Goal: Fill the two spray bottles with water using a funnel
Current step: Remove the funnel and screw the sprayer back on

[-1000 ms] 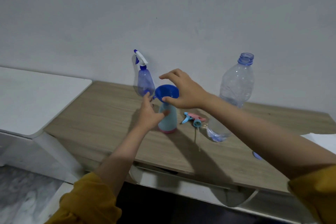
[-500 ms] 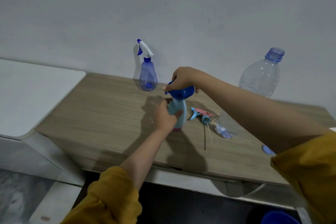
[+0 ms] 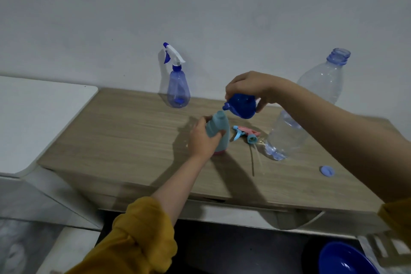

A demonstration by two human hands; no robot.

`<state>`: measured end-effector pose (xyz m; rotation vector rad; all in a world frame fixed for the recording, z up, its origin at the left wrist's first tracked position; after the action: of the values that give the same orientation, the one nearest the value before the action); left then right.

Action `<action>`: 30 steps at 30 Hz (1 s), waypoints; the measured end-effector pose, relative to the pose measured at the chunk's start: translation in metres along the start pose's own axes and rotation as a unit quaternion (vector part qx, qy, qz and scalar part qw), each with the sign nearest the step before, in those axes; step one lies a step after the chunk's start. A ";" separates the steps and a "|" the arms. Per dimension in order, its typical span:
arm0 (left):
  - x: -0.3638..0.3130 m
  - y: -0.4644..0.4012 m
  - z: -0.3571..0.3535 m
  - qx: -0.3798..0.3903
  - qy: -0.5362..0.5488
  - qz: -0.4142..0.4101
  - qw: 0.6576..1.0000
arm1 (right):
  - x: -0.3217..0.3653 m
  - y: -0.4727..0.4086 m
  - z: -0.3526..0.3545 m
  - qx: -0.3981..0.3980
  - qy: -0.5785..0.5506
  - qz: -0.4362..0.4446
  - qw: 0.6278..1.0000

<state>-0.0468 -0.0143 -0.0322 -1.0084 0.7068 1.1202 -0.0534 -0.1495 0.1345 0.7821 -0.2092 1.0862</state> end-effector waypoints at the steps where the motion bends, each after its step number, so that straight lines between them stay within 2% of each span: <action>1: 0.001 0.000 -0.001 0.001 -0.002 -0.006 1.000 | -0.013 0.004 0.001 0.000 -0.036 -0.009 0.999; 5: 0.009 -0.001 -0.004 -0.021 0.009 -0.016 1.000 | -0.073 0.004 -0.019 -0.019 -0.200 -0.074 0.977; 10: 0.008 0.000 -0.002 -0.015 -0.006 -0.032 0.999 | -0.126 -0.005 -0.072 -0.025 -0.377 -0.153 0.913; 13: 0.008 0.000 -0.002 -0.012 -0.010 -0.035 0.999 | -0.132 -0.007 -0.095 -0.035 -0.430 -0.129 0.893; 15: 0.008 0.001 -0.002 -0.010 -0.015 -0.031 0.999 | -0.139 -0.010 -0.105 -0.099 -0.455 -0.095 0.880; 18: 0.006 0.001 -0.001 -0.008 -0.014 -0.032 0.999 | -0.150 -0.013 -0.121 -0.176 -0.396 -0.032 0.901; 22: 0.005 0.001 0.000 -0.001 -0.016 -0.033 0.999 | -0.162 -0.018 -0.144 -0.220 -0.229 0.033 0.948; 30: 0.000 0.003 0.003 0.007 -0.028 -0.040 0.999 | -0.175 -0.026 -0.170 -0.258 -0.168 0.060 0.949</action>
<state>-0.0500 -0.0110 -0.0314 -0.9816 0.6233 1.0698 -0.1511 -0.1674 -0.0900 0.4765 -0.8069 0.9445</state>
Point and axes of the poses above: each hand's wrist, its own y-axis away from the middle knuckle, its own z-axis out of the back of the hand, x = y × z, the point moved 4 cm from there along -y, towards the middle knuckle, and after that the axes turned 8 degrees about -z, right-handed, at the moved point
